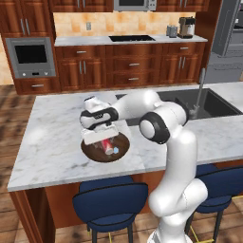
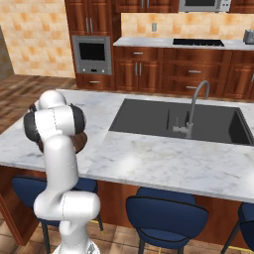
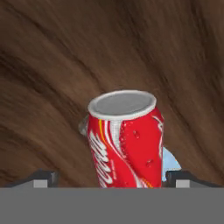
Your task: Open the fridge, grab two sodas, and place both sodas inside the bowl with ice on the dining counter.
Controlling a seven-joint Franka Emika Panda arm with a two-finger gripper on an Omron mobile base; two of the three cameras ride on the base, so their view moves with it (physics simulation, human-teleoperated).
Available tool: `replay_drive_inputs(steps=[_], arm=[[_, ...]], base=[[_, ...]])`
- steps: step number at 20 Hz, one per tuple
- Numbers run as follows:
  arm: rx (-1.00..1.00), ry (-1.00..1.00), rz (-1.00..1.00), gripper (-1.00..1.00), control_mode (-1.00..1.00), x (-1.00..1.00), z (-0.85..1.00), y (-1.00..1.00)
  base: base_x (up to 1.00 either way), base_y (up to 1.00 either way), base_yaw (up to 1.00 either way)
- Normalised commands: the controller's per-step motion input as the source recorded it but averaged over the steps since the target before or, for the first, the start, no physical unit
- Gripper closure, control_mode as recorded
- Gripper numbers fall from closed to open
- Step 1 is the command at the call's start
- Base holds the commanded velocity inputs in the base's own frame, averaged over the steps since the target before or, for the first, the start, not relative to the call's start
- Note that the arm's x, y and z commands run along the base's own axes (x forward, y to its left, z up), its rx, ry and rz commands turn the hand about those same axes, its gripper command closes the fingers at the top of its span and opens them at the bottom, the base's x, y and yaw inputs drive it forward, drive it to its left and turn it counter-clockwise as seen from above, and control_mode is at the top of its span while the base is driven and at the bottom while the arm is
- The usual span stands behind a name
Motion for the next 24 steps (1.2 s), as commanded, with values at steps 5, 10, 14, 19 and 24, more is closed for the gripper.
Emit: replay_drive_inputs(steps=[5, 10, 14, 19, 24], arm=[[0.00, 0.00, 0.00, -1.00, -1.00, -0.22, 0.35, -0.08], [0.00, -0.01, 0.00, -1.00, -1.00, -0.27, 0.37, -0.10], [0.02, -0.05, 0.00, -1.00, -1.00, -0.37, 0.44, -0.16], [0.04, -0.07, 0.00, -1.00, -1.00, -0.37, 0.52, -0.19], [0.05, -0.12, 0.00, -1.00, -1.00, -0.49, 0.36, -0.34]], base=[[0.00, 0.00, 0.00], [0.00, 0.00, 0.00], [0.00, 0.00, 0.00], [0.00, 0.00, 0.00], [0.00, 0.00, 0.00]])
